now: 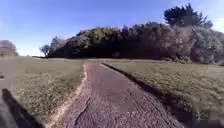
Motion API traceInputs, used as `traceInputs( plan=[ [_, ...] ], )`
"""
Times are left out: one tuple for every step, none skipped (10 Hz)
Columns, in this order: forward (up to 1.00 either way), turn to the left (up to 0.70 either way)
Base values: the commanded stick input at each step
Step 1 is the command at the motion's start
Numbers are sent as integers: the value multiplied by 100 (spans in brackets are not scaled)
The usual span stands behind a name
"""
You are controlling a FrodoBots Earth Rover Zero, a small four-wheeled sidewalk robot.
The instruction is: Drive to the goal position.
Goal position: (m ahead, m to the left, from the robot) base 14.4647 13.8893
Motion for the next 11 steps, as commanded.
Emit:
traceInputs(
  plan=[
    [85,0],
    [85,0],
    [85,0],
    [85,0],
    [85,0],
    [85,0],
    [85,0],
    [85,0],
    [85,0],
    [85,0],
    [85,4]
  ],
)
